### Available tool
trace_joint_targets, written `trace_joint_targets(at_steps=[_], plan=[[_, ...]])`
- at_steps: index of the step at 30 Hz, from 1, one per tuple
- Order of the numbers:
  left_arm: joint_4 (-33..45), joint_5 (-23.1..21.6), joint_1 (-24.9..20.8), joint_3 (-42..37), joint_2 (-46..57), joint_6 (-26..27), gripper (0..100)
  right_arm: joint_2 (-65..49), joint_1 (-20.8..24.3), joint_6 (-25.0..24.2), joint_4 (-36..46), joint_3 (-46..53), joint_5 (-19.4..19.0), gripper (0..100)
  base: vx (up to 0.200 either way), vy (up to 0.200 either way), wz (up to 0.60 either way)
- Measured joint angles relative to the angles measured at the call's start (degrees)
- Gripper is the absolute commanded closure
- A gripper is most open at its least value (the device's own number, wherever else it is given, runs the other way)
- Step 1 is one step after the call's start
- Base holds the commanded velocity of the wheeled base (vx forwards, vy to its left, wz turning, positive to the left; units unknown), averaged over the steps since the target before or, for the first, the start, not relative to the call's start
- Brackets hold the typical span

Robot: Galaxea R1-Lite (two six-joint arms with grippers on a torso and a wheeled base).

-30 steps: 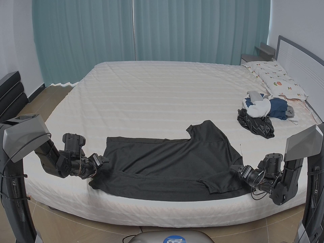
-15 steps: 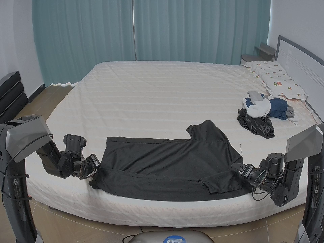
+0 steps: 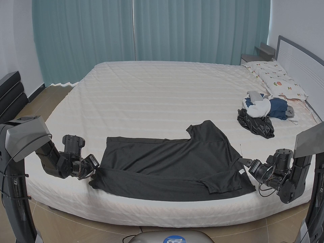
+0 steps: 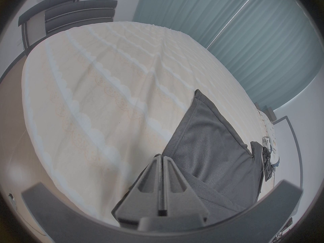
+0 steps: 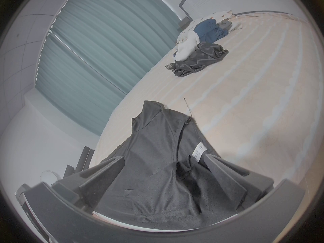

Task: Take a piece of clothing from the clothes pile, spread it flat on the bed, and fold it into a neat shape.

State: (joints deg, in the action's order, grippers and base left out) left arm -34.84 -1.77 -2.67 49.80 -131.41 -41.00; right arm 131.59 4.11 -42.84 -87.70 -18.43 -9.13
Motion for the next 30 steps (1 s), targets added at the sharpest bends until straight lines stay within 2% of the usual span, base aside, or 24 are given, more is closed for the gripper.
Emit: trace_joint_targets(at_steps=[5,11,22,23,30], plan=[[0.0,-0.2,0.0,-0.2,0.0,-0.3,100,0.6,-0.4,1.8,4.8,-3.3,-3.6,0,0.0,0.0,0.0],[0.0,-0.7,0.0,-0.3,0.0,-2.1,100,2.8,-0.9,8.6,10.9,-9.8,-9.7,0,0.0,0.0,0.0],[0.0,-0.8,0.0,-0.2,0.1,-2.4,100,6.3,-1.0,15.8,16.2,-15.3,-10.6,0,0.0,0.0,0.0],[0.0,-0.8,0.0,-0.2,0.1,-2.4,100,6.5,-1.0,16.5,16.2,-15.4,-10.6,100,0.0,0.0,0.0],[0.1,-0.8,0.0,-0.2,0.1,-2.4,100,7.8,-0.9,18.5,16.0,-15.5,-10.7,100,0.0,0.0,0.0]])
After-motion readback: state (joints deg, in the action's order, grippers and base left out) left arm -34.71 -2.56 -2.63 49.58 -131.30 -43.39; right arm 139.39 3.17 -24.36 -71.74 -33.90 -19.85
